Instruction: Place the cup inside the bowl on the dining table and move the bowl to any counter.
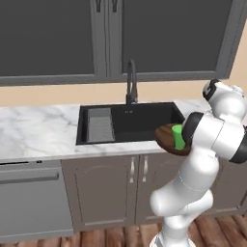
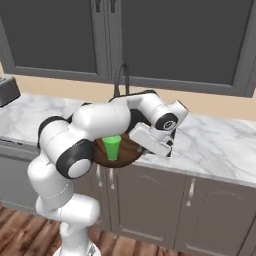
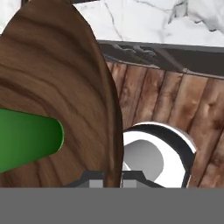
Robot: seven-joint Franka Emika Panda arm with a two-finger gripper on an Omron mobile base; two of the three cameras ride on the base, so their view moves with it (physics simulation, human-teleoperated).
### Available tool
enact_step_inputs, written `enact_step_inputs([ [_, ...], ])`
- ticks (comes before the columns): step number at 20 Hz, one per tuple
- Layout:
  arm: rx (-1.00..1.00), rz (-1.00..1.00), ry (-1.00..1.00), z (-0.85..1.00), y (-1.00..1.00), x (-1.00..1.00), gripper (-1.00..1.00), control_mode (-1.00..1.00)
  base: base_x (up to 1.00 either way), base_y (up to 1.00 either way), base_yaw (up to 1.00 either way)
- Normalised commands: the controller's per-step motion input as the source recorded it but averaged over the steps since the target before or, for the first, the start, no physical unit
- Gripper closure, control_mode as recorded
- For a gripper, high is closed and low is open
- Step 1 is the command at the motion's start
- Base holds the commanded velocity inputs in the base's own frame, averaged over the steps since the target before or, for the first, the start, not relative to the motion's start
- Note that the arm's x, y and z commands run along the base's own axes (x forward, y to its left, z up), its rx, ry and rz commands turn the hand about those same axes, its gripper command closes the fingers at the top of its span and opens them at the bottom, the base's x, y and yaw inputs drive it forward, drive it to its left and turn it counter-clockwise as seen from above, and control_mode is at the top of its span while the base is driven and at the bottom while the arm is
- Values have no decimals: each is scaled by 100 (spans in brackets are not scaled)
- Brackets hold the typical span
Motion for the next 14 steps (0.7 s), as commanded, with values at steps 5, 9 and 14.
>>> enact_step_inputs([
  [5, 0, 0, 0, 0, 0, 0, 100, 100, 43, -78, 5],
  [9, 0, 0, 0, 0, 0, 0, 100, 100, 47, -74, 2],
  [14, 0, 0, 0, 0, 0, 0, 100, 100, 52, -65, 2],
])
